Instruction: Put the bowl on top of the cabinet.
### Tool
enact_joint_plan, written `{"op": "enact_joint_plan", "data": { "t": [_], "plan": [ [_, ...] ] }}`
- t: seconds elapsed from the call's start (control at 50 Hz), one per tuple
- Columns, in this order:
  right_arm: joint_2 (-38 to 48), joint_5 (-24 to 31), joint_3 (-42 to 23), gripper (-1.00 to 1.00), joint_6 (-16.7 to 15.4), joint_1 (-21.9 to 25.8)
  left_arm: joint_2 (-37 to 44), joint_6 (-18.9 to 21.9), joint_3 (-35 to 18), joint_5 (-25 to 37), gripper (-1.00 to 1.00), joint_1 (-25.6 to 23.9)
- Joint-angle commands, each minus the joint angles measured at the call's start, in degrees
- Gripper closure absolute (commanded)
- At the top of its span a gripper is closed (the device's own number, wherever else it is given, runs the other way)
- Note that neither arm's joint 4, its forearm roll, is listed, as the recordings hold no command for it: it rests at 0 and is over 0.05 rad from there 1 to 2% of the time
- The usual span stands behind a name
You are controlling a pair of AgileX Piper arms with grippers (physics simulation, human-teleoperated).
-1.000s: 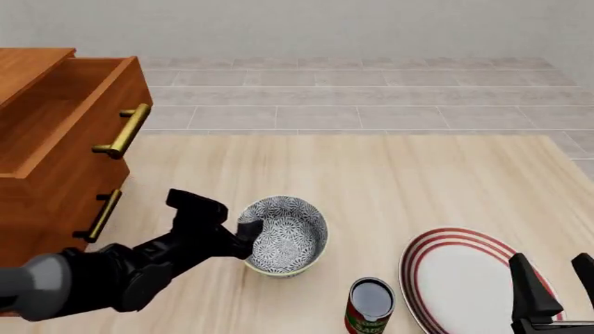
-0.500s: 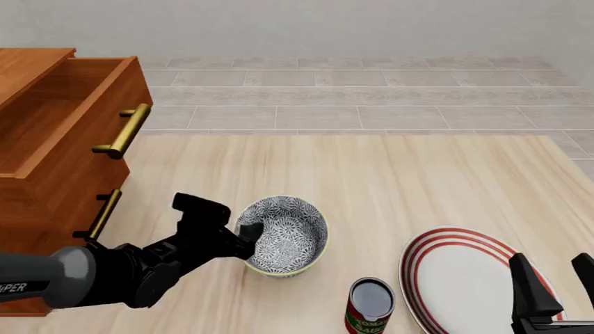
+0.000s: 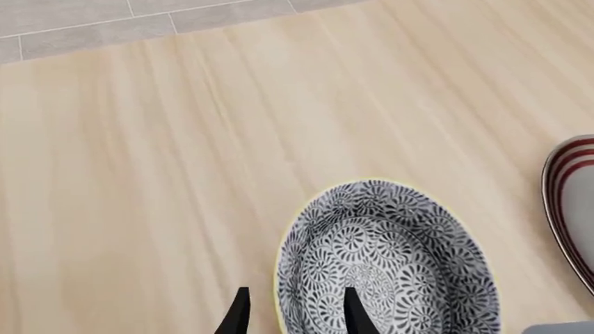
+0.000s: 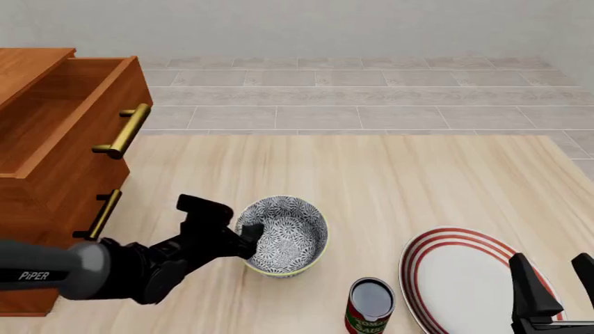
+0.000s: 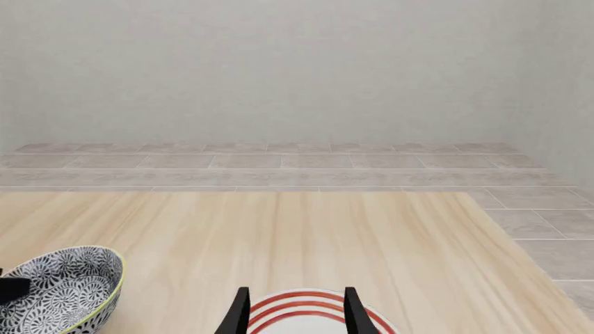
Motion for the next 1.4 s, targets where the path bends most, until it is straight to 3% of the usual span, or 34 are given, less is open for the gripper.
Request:
{"op": "enact_joint_plan", "data": {
  "t": [0.02,0.3,0.32,0.34,0.72,1.4],
  "plan": [
    [-0.01,0.0,0.0,-1.0,0.0,0.0,1.89,-0.03,-1.01,-0.37,-1.0,0.04],
    [-0.01,0.0,0.0,-1.0,0.0,-0.01,3.72,-0.26,-1.79,-1.6,-1.0,0.59],
    [0.0,0.0,0.0,-1.0,0.0,0.01,3.01,1.44,-1.54,-1.93,1.0,1.55],
    [0.0,0.0,0.0,-1.0,0.0,0.01,4.09,-0.65,-1.96,-1.09,1.0,0.49],
    [0.0,0.0,0.0,-1.0,0.0,0.01,-1.01,-1.2,0.43,-0.79,1.0,1.12],
    [0.0,0.0,0.0,-1.0,0.0,0.0,-25.12,-1.58,5.94,9.79,1.0,-1.47]
  ]
}}
